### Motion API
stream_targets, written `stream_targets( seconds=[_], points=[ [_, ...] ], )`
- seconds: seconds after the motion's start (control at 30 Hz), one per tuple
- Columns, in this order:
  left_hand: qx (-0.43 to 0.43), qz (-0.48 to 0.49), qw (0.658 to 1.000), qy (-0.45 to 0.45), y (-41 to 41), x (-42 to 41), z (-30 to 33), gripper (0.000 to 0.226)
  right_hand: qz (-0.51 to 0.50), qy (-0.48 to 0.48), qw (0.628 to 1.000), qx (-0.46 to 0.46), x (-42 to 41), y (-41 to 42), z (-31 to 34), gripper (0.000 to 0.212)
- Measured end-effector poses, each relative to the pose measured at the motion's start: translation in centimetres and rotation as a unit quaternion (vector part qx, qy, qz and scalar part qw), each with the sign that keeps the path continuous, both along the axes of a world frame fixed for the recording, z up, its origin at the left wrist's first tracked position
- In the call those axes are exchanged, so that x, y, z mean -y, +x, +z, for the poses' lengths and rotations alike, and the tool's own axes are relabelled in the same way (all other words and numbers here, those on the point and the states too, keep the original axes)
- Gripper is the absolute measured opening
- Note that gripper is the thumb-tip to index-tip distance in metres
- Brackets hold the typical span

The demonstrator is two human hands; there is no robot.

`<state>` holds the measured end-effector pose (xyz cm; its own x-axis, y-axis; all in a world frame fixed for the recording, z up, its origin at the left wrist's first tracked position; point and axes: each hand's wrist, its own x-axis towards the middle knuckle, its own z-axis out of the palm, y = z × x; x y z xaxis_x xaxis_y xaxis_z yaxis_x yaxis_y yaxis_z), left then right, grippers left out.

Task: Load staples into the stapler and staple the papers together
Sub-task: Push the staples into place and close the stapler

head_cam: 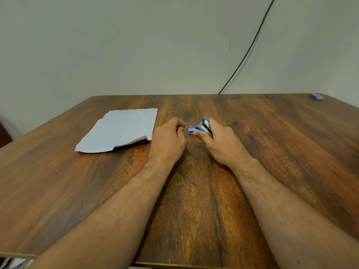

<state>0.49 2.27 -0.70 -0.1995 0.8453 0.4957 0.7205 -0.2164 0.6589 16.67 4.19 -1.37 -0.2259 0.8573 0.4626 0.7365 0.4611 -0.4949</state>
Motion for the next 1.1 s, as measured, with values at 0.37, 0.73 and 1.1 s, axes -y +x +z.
stream_targets(
  seconds=[0.37,0.73,1.1],
  points=[
    [-0.081,0.020,0.996,-0.008,-0.1,0.4,0.3,0.031,0.004,0.002,0.999,-0.034,0.4,0.1,0.0,0.049],
    [-0.262,0.189,0.926,-0.197,-1.3,0.1,-0.1,0.043,-0.044,-0.002,0.999,0.017,-0.6,0.9,-0.5,0.046],
    [-0.207,0.158,0.952,-0.159,-1.1,0.8,0.2,0.032,-0.074,0.007,0.994,0.075,0.0,0.5,-0.2,0.055]
  ],
)
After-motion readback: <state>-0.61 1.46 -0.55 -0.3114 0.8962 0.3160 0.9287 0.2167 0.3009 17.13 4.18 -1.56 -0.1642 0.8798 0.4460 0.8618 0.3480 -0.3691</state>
